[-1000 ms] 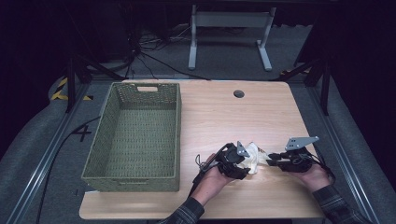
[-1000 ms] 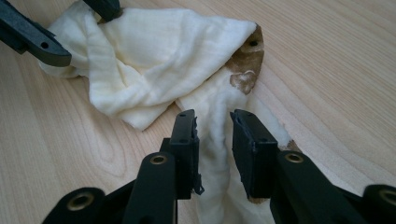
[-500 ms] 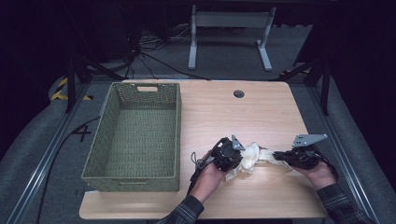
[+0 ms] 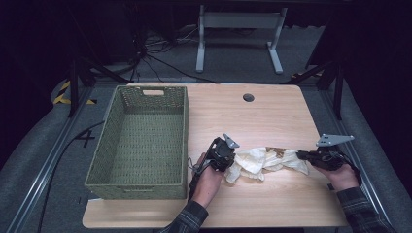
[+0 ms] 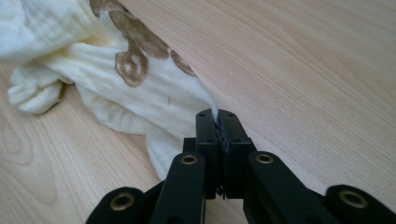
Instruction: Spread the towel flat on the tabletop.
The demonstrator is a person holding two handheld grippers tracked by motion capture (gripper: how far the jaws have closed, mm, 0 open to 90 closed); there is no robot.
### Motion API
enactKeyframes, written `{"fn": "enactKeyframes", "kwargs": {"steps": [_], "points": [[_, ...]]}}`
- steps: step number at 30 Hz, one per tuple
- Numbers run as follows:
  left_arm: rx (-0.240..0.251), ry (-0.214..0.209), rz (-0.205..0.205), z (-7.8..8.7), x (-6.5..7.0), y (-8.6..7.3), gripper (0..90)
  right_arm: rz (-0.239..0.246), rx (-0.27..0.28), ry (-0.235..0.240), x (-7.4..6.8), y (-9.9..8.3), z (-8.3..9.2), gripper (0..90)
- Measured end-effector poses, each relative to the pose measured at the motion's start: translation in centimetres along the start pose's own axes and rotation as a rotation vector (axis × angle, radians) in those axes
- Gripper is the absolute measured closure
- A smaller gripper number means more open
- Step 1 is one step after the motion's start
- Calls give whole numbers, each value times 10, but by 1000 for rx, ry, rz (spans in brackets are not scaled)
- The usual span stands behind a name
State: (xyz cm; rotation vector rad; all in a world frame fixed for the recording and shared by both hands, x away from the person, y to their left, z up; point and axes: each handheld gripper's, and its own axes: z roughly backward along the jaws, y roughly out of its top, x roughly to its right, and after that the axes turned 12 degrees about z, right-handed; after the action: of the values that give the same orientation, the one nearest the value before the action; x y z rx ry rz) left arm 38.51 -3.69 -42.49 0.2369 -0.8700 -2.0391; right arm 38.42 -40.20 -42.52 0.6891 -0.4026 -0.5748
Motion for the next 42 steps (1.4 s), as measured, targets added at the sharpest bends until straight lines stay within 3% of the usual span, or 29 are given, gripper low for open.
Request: {"fn": "enactKeyframes", "kwargs": {"steps": [1, 3, 6, 7, 11, 17, 21, 23, 29, 34, 38, 42], "points": [[-2, 6, 10, -2, 0, -1, 849, 6, -7, -3, 0, 0, -2, 881], [6, 21, -8, -2, 2, -4, 780, 18, -11, -19, -2, 2, -4, 828], [36, -16, -32, 5, 9, -2, 728, 10, 33, -24, -4, 5, 2, 735], [44, -56, -51, 9, 15, 0, 720, 10, 45, -21, -5, 6, 4, 732], [44, -153, -76, 7, 28, 3, 647, 24, 91, 42, -14, 14, 6, 727], [20, -203, -127, -5, 44, 6, 564, 74, 97, 116, -33, 27, -7, 724], [8, -238, -133, -13, 52, 9, 562, 90, 90, 145, -40, 31, -16, 722], [-5, -237, -137, -17, 53, 10, 590, 81, 98, 156, -41, 32, -17, 717], [-20, -208, -98, -25, 41, 14, 847, 96, 109, 182, -48, 37, -23, 712], [3, -184, -54, -17, 26, 15, 870, 124, 117, 202, -58, 47, -31, 708], [29, -129, -18, -13, 15, 14, 870, 144, 111, 225, -65, 52, -42, 701], [22, -84, 17, -13, 4, 13, 870, 162, 123, 250, -74, 61, -50, 691]]}}
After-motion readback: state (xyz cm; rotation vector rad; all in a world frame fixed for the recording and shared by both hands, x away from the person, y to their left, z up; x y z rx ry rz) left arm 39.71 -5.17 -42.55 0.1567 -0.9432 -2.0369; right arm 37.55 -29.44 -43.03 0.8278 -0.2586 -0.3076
